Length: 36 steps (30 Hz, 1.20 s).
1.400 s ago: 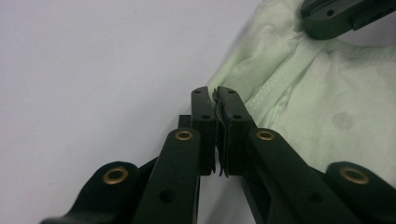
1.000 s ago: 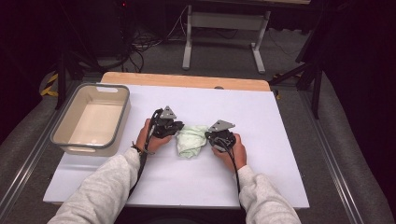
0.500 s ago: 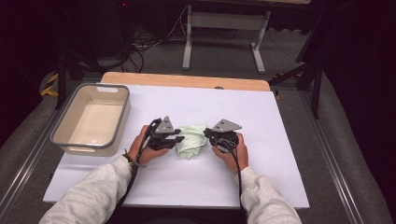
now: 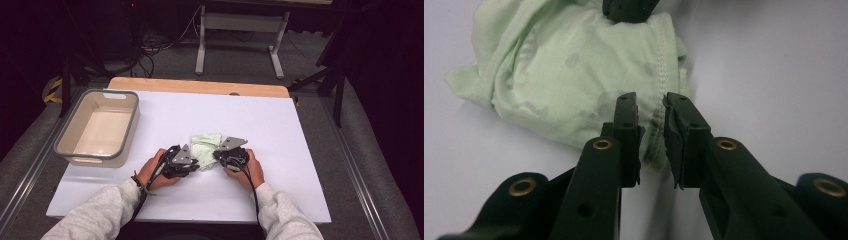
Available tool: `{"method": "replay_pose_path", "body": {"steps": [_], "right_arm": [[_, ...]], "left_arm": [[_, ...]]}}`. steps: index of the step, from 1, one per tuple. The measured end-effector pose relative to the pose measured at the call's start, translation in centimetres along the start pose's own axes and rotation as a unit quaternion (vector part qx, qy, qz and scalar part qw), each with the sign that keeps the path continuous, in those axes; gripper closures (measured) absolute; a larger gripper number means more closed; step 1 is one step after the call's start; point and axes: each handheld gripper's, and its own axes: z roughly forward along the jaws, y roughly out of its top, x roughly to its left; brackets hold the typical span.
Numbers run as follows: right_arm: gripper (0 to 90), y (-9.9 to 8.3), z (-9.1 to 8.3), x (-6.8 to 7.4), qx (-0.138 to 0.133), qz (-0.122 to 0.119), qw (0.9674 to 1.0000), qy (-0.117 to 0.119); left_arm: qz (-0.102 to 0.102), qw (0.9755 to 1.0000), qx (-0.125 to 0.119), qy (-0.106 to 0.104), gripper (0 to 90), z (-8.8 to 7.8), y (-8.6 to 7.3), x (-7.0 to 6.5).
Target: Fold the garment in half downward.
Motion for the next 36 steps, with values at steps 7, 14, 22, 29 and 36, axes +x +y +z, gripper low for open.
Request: {"method": "replay_pose_path", "body": {"steps": [7,14,22,29,36], "right_arm": [[86.9,-0.1,-0.9,0.3,-0.018,-0.003,0.9998,-0.006],[89.1,0.6,-1.0,1.9,-0.038,-0.033,0.9984,0.026],[90.0,-0.3,-0.6,2.2,0.001,-0.063,0.998,0.004],[90.0,-0.4,-0.7,2.0,-0.004,-0.048,0.9988,0.01],[88.5,-0.2,-1.2,1.8,-0.027,-0.042,0.9987,0.011]], "left_arm": [[0.002,1.0,-0.006,0.005,74.9,-0.3,-0.3,-0.2],[0.0,1.0,-0.004,0.001,74.8,-0.3,-0.5,-0.1],[-0.005,1.0,-0.002,0.0,75.9,-0.5,-0.7,0.0],[-0.018,0.9998,-0.004,-0.004,74.5,-1.0,-1.2,0.3],[-0.016,0.9997,-0.02,0.003,71.8,-1.4,-1.0,0.4]]}}
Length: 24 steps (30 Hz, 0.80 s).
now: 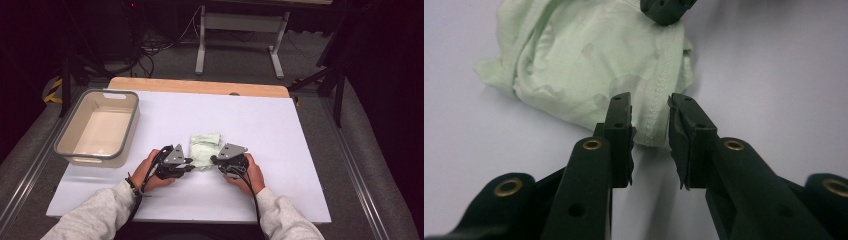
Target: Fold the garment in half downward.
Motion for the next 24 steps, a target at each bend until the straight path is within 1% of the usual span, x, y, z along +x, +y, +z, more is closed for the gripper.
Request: {"method": "replay_pose_path", "body": {"steps": [4,5,6,8,9,10,11,12,13,14,16,17,18,19,20,22,23,24], "right_arm": [[87.6,0.2,-0.7,-0.1,-0.019,0.006,0.9998,-0.003],[87.6,0.2,-0.7,-0.1,-0.019,0.006,0.9998,-0.003],[87.7,0.3,-1.1,-0.2,-0.031,0.007,0.9995,-0.004],[87.1,0.4,-1.3,-0.2,-0.04,0.008,0.9992,-0.005],[87.1,0.4,-1.3,-0.2,-0.04,0.008,0.9992,-0.005],[87.0,0.4,-1.5,-0.2,-0.042,0.008,0.999,-0.006],[86.1,0.4,-1.6,-0.1,-0.042,0.005,0.999,-0.012],[85.7,0.4,-1.7,-0.1,-0.041,0.005,0.999,-0.014],[85.7,0.4,-1.7,-0.1,-0.041,0.005,0.999,-0.014],[85.3,0.4,-1.8,-0.2,-0.043,0.006,0.9989,-0.016],[83.7,0.4,-2.1,-0.3,-0.052,0.009,0.9984,-0.02],[81.4,0.5,-2.3,-0.3,-0.058,0.01,0.9981,-0.02],[79.7,0.5,-2.5,-0.3,-0.061,0.009,0.9978,-0.023],[77.1,0.5,-2.7,-0.3,-0.064,0.009,0.9977,-0.023],[72.0,0.6,-2.9,-0.3,-0.067,0.009,0.9974,-0.022],[69.1,0.7,-3.1,-0.2,-0.067,0.002,0.9975,-0.021],[67.2,0.8,-3.3,-0.1,-0.069,-0.003,0.9973,-0.023],[64.6,0.8,-3.5,0.0,-0.073,-0.003,0.997,-0.025]], "left_arm": [[0.001,1.0,-0.007,0.004,70.5,-0.4,0.1,0.1],[0.001,1.0,-0.007,0.004,69.4,-0.4,0.1,0.1],[0.0,0.9999,-0.012,0.009,68.4,-0.6,0.1,0.2],[0.003,0.9998,-0.015,0.011,68.2,-0.8,0.2,0.3],[0.003,0.9998,-0.015,0.011,67.7,-0.8,0.2,0.3],[0.005,0.9997,-0.017,0.017,67.7,-1.1,0.2,0.3],[0.004,0.9992,-0.031,0.025,65.2,-1.4,0.2,0.4],[0.004,0.999,-0.036,0.026,65.0,-1.5,0.2,0.5],[0.004,0.999,-0.036,0.026,64.4,-1.5,0.2,0.5],[0.002,0.9986,-0.041,0.034,64.4,-1.8,0.2,0.5],[0.002,0.998,-0.052,0.036,61.6,-2.2,0.3,0.7],[0.003,0.9978,-0.055,0.037,60.2,-2.4,0.3,0.7],[0.004,0.9969,-0.067,0.041,59.5,-2.9,0.3,0.7],[0.004,0.9969,-0.067,0.041,57.8,-2.9,0.3,0.7],[0.002,0.996,-0.074,0.049,54.2,-3.3,0.4,0.8],[0.004,0.9955,-0.08,0.051,51.2,-3.7,0.5,0.8],[0.004,0.9952,-0.085,0.047,48.6,-3.8,0.5,0.8],[0.005,0.9947,-0.087,0.054,45.7,-4.0,0.5,0.7]]}}
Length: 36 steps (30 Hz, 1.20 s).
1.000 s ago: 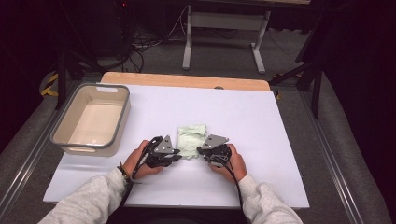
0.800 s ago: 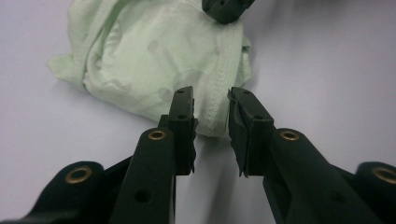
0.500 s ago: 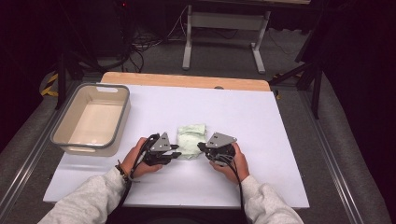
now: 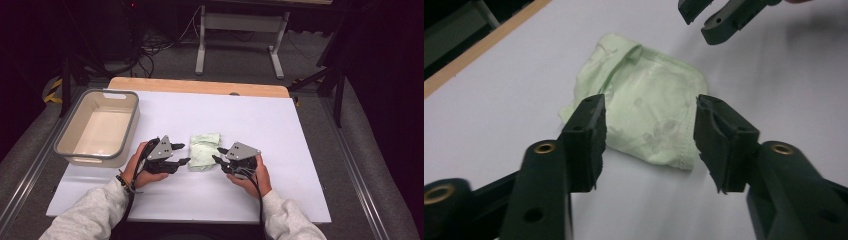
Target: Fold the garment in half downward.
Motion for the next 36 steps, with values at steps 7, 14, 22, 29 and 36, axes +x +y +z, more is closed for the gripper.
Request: {"method": "replay_pose_path", "body": {"steps": [7,14,22,29,36], "right_arm": [[49.5,0.3,-0.8,0.2,-0.021,-0.001,0.9997,-0.007],[37.5,0.3,-1.7,0.4,-0.04,-0.012,0.9989,-0.02],[28.9,-0.2,-2.5,0.2,-0.047,-0.002,0.9984,-0.032],[23.1,-0.7,-2.9,0.1,-0.048,0.008,0.9979,-0.043],[20.0,-1.2,-3.7,0.0,-0.053,0.011,0.9973,-0.05]], "left_arm": [[0.008,0.9999,-0.008,0.008,35.8,-0.7,0.1,-0.1],[0.012,0.9996,-0.019,0.017,25.7,-2.0,0.0,-0.1],[0.006,0.9991,-0.032,0.029,18.0,-3.1,-0.7,-0.2],[0.002,0.9986,-0.033,0.043,13.3,-4.0,-1.5,-0.2],[-0.004,0.9978,-0.043,0.05,10.7,-5.3,-2.2,-0.4]]}}
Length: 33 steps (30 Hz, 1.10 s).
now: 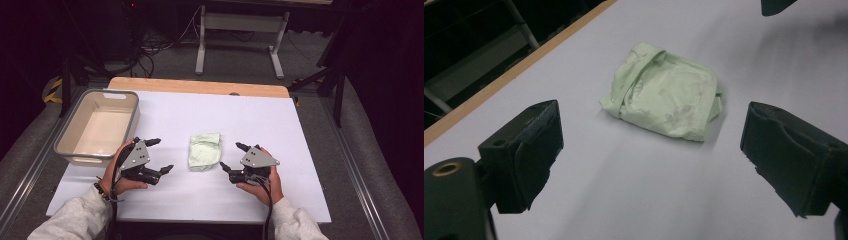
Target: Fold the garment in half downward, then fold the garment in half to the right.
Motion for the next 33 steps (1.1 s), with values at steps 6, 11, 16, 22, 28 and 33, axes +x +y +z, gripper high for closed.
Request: {"method": "replay_pose_path", "body": {"steps": [6,11,16,22,28,33], "right_arm": [[19.3,-0.6,-0.9,-0.2,-0.008,0.001,0.9999,-0.009],[19.4,-1.1,-1.4,-0.1,-0.007,-0.008,0.9997,-0.022],[19.3,-1.9,-1.8,0.0,0.004,-0.01,0.9994,-0.033],[17.6,-3.1,-2.4,0.1,0.015,0.001,0.9992,-0.037],[17.5,-4.0,-3.1,0.4,0.029,0.015,0.9987,-0.04],[17.0,-4.2,-3.1,0.4,0.028,0.018,0.9987,-0.04]], "left_arm": [[-0.007,0.9999,-0.007,0.009,9.9,-1.4,-0.7,0.0],[-0.005,0.9998,0.001,0.018,10.0,-2.7,-1.6,-0.1],[-0.017,0.9991,0.009,0.037,10.4,-4.0,-3.1,0.2],[-0.031,0.9982,0.027,0.044,10.7,-5.0,-4.7,0.0],[-0.059,0.9966,0.038,0.043,10.3,-6.5,-6.3,-0.4],[-0.08,0.9952,0.032,0.047,9.9,-7.0,-6.8,-0.4]]}}
